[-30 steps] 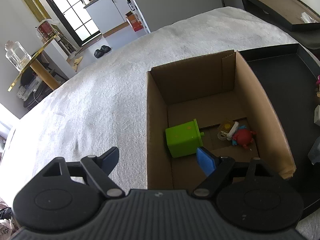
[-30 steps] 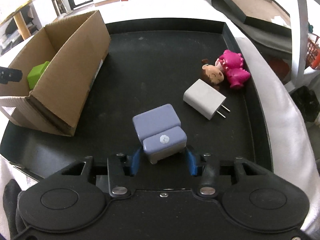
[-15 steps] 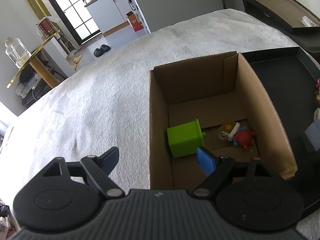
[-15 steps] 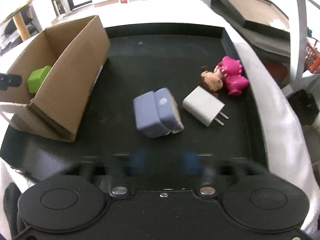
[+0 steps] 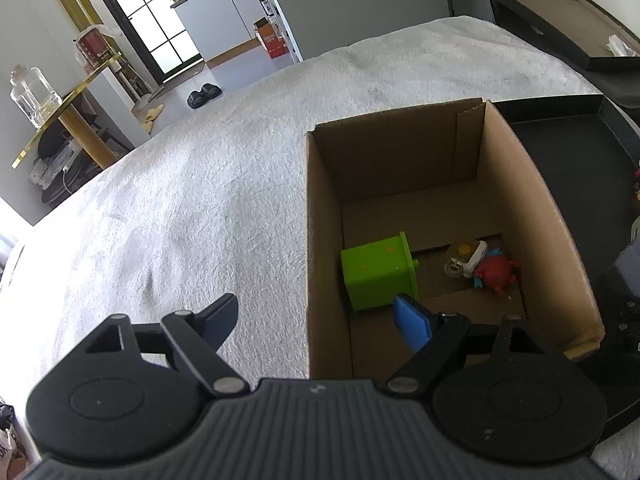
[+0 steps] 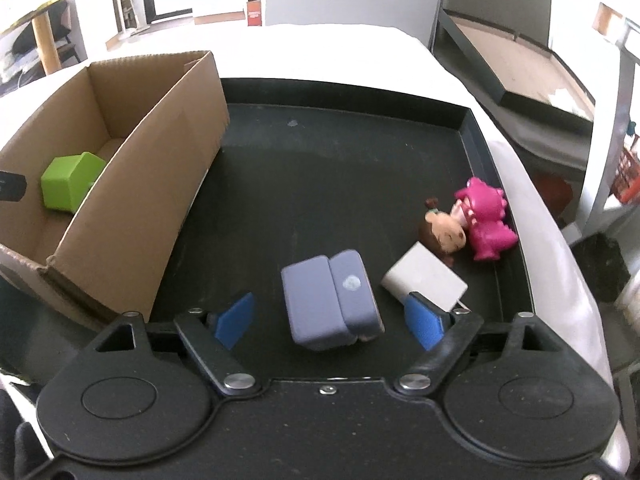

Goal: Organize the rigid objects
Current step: 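Lower the right gripper and close it on the lavender block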

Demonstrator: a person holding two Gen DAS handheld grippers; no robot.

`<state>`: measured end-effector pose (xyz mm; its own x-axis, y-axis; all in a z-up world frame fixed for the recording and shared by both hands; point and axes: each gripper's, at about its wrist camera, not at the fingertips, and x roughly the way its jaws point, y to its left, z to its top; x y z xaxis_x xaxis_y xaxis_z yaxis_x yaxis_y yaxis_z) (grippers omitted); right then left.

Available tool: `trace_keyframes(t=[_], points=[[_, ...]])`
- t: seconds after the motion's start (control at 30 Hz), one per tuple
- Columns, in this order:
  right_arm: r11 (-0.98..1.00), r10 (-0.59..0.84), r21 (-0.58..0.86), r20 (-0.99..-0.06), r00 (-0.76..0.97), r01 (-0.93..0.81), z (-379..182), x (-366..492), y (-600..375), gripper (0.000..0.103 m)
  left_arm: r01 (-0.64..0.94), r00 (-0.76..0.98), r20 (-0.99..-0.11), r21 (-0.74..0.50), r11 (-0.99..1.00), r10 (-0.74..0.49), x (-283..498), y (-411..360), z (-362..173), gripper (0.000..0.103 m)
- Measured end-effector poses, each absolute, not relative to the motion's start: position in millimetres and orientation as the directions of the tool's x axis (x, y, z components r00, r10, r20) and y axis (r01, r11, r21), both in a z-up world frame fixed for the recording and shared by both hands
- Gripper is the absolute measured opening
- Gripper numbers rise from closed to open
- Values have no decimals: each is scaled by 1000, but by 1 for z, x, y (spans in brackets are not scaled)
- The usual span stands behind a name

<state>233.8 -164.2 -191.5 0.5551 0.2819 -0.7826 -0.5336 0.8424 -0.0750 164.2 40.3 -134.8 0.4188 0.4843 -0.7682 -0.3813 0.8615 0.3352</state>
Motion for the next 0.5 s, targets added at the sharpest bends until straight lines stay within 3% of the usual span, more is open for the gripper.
trace_keyframes(t=[0.07,0.1,0.5], points=[[836,290,-73,-784,549,-545,-193,234,-163,54,-384,417,-768,336,860,487,165,42,-135,83],[837,281,-79,-787,549,-542,-194,234,-162,49,-386,416,-768,335,859,487,165,42,-135,83],[830,335,-33,-769,544,-557,-179,228,-168,44,-392,426,-767,322,862,480,162,43,-132,83]])
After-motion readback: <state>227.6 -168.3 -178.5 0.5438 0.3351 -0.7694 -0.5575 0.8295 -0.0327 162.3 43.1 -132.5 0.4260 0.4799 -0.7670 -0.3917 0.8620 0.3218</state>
